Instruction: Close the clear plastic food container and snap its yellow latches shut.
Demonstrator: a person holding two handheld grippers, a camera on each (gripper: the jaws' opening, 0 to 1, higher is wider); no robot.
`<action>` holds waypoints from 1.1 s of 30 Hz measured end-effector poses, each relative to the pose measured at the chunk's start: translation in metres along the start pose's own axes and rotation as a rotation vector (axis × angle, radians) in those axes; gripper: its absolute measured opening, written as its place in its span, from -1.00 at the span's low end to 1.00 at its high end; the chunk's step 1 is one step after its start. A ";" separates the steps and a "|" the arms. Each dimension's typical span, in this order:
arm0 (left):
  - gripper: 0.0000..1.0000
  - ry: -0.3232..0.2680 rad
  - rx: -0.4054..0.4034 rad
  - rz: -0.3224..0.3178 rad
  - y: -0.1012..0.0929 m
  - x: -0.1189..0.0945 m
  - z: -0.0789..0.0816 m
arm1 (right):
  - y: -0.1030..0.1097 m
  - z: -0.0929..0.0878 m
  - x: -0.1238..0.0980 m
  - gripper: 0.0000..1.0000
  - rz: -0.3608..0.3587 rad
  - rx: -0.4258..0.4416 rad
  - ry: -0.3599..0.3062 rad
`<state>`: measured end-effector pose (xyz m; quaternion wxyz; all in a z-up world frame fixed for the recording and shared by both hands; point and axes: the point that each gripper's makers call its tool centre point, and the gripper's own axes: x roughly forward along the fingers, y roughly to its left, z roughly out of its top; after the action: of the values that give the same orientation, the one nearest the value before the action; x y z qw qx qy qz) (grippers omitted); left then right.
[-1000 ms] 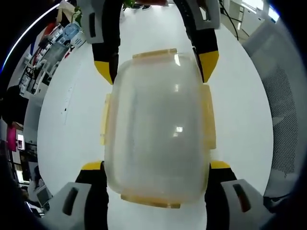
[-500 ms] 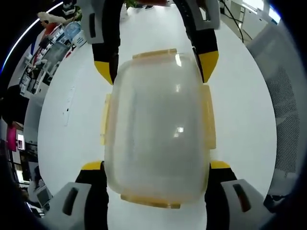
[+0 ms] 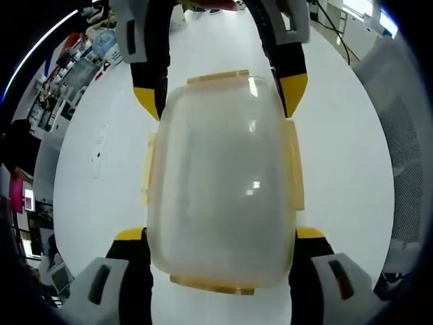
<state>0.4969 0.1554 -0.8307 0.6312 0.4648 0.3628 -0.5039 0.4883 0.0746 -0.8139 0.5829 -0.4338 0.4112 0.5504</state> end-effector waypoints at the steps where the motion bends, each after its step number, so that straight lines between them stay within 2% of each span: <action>1: 0.64 -0.001 0.000 0.000 0.002 0.000 0.000 | -0.001 0.000 0.000 0.42 0.000 0.000 0.000; 14: 0.64 -0.010 -0.007 0.002 0.011 0.002 0.001 | -0.012 -0.001 0.001 0.42 -0.002 -0.006 0.005; 25: 0.65 -0.006 -0.006 0.006 0.011 0.003 0.001 | -0.010 0.000 0.001 0.45 -0.011 -0.004 0.012; 33: 0.67 -0.014 -0.023 0.026 0.011 0.003 0.002 | -0.013 -0.002 0.005 0.49 -0.049 -0.025 0.018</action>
<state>0.5088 0.1528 -0.8306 0.6455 0.4588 0.3582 -0.4945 0.5016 0.0739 -0.8183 0.5870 -0.4559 0.3986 0.5373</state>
